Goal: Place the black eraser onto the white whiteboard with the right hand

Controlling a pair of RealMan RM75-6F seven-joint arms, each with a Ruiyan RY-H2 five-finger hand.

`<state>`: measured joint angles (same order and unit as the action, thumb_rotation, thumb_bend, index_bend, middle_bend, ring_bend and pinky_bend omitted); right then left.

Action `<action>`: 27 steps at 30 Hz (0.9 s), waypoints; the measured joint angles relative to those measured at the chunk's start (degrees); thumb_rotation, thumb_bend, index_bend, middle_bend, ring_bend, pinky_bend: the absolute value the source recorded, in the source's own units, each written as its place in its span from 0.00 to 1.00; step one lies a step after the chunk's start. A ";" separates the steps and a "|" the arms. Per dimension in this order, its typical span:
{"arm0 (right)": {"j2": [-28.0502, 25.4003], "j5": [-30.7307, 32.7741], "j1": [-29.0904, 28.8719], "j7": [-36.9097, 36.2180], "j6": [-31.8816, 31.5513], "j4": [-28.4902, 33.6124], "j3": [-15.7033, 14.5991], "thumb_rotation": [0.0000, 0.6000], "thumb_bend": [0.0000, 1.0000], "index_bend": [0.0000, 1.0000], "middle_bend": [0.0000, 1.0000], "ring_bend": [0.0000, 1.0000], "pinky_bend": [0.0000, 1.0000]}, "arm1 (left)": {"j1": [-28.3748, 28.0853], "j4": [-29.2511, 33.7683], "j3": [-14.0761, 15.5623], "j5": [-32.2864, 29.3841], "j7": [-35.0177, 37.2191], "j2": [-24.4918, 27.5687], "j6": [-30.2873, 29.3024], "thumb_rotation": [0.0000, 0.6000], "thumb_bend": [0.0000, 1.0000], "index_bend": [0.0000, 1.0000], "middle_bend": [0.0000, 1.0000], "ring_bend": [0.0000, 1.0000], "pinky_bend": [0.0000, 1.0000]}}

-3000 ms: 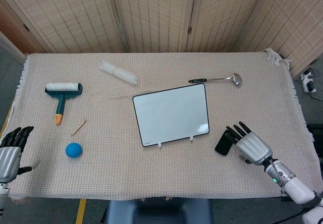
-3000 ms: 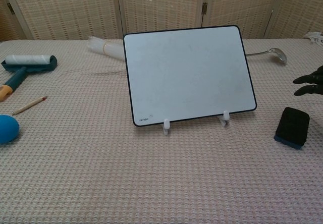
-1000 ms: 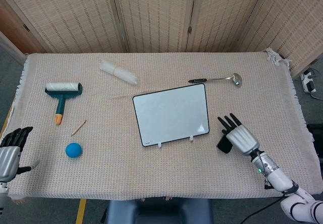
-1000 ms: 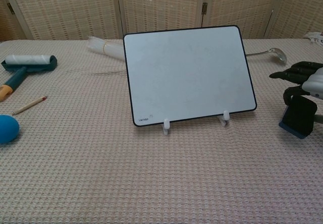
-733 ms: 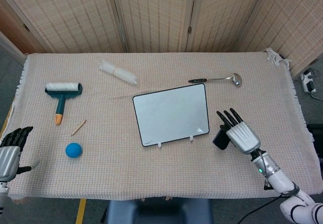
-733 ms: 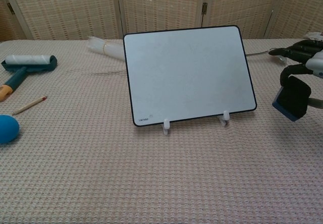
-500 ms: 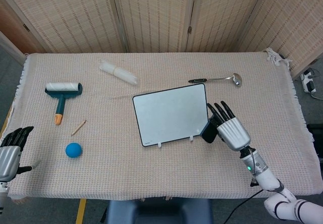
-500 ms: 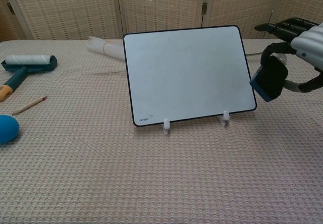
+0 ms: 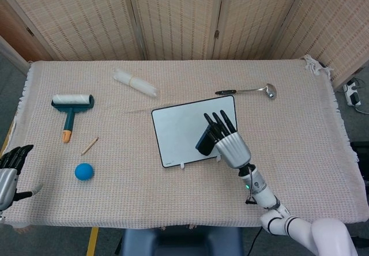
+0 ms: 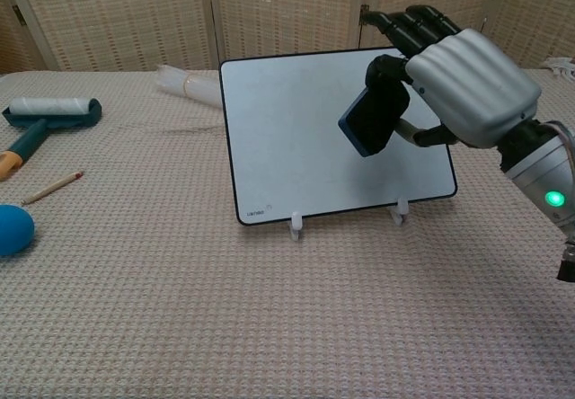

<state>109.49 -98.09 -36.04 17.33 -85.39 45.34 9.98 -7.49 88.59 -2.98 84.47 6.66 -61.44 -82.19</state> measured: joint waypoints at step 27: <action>3.65 9.62 -3.45 23.02 8.86 2.46 3.25 1.00 0.38 0.41 0.02 0.03 0.00 | 1.07 0.07 0.72 2.22 3.88 1.71 -2.01 1.00 0.22 0.00 0.12 0.10 0.15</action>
<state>113.13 -88.47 -39.50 40.35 -76.52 47.80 13.22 -6.42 88.65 -2.26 86.69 10.54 -59.73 -84.20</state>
